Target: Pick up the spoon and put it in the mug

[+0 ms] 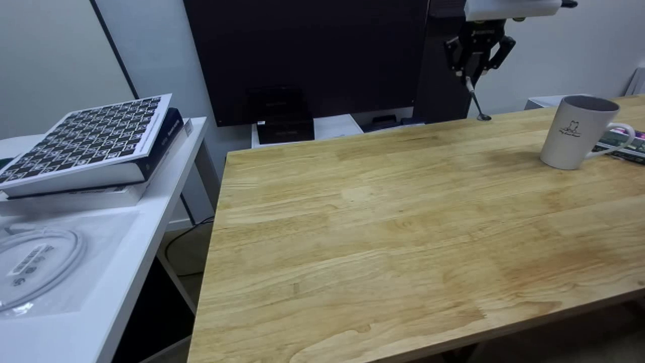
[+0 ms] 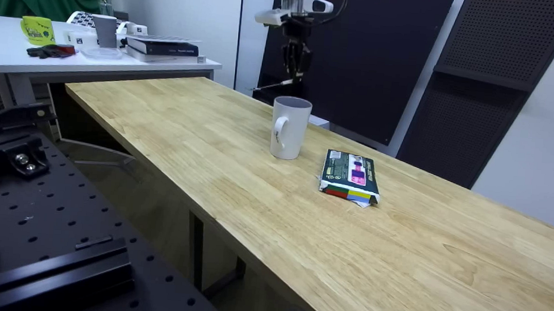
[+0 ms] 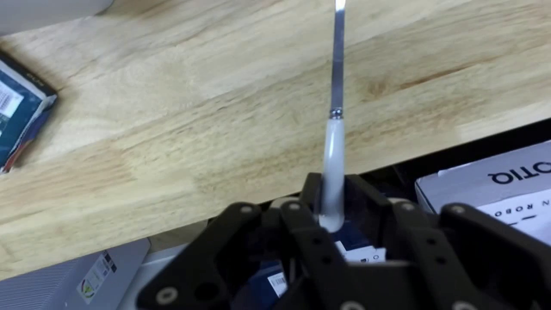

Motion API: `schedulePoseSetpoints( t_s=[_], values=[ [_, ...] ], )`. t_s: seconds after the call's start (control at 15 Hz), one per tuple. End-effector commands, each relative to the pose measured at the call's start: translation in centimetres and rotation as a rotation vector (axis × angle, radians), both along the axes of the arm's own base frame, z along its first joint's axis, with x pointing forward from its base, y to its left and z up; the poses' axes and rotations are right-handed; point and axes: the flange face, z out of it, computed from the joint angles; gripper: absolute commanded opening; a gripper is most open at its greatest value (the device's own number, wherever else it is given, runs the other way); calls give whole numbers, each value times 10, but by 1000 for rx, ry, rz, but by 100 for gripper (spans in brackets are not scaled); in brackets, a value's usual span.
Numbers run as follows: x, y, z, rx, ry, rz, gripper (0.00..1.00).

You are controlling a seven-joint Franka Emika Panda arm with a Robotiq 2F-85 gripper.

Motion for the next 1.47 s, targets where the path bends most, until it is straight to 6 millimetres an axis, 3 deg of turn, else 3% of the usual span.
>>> schedulePoseSetpoints(
  t_s=[0.0, 0.4, 0.67, 0.87, 1.07, 1.4],
  values=[
    [-3, -14, 49, -44, -37, -28, 5],
    [-25, -42, 111, -119, -105, -10, 5],
    [-55, -61, 134, -191, -147, -2, 5],
    [-80, -73, 134, -228, -203, -20, 5],
    [-102, -85, 121, -252, -263, -52, 5],
    [-121, -92, 101, -354, -319, -57, 5]
  ],
)
